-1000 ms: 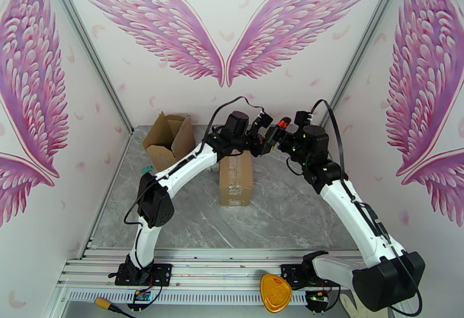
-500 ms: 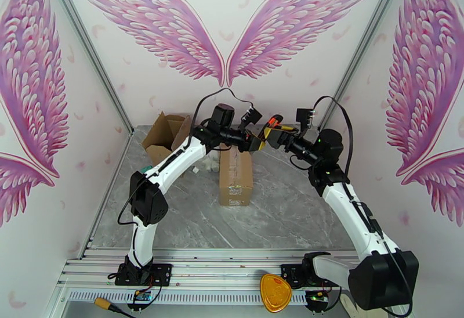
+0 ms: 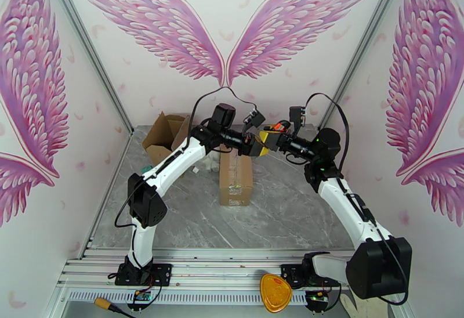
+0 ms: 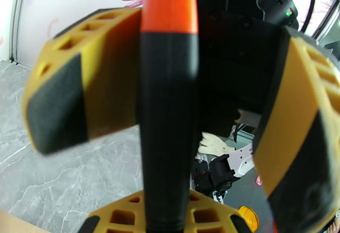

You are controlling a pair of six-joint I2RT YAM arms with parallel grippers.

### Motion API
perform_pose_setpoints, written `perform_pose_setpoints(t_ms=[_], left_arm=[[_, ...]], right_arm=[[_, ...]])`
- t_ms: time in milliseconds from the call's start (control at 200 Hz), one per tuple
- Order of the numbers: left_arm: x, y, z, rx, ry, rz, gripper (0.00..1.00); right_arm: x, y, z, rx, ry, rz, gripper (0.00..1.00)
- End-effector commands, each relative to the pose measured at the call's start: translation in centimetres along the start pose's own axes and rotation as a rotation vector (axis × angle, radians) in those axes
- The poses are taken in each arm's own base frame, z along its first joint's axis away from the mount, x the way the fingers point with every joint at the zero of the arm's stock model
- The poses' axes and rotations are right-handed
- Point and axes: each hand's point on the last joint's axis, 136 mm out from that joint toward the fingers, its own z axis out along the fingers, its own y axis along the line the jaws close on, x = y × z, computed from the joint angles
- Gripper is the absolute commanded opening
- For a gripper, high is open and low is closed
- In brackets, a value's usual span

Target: Unpack the express box

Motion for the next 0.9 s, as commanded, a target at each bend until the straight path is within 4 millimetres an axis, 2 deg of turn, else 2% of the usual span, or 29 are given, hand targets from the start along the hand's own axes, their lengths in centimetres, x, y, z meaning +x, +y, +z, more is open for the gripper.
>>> perform_pose_setpoints(t_ms=[0,165,300,405,545,725,895], left_arm=[[-1.9,-3.6,-1.1,0.064,-0.018,0.056,0.0],[-1.4,-4.2,-1.2,0.097,-0.002,0.035,0.0],[-1.1,-4.6,-1.1,0.113,0.01,0.028,0.0],[-0.9,-4.7,-0.9,0.122,0.02,0.024,0.0],[-0.7,-4.7,-0.6,0.132,0.04,0.011,0.0],[-0.4,-4.9,-0.5,0.137,0.054,0.006,0.0],[-0.2,-4.1,-0.6,0.092,0.06,0.012,0.02]], right_arm=[[-0.4,1.2,0.2,-0.045,-0.004,-0.037,0.52],[-0.6,1.7,0.0,-0.054,-0.008,-0.05,0.38],[-0.9,2.2,-0.1,-0.073,-0.017,-0.054,0.32],[-0.9,2.5,0.1,-0.103,-0.01,-0.038,0.3],[-0.7,2.6,0.1,-0.116,-0.007,-0.036,0.35],[-0.5,2.6,0.0,-0.112,-0.002,-0.052,0.26],[-0.4,2.3,0.0,-0.096,-0.013,-0.068,0.21]])
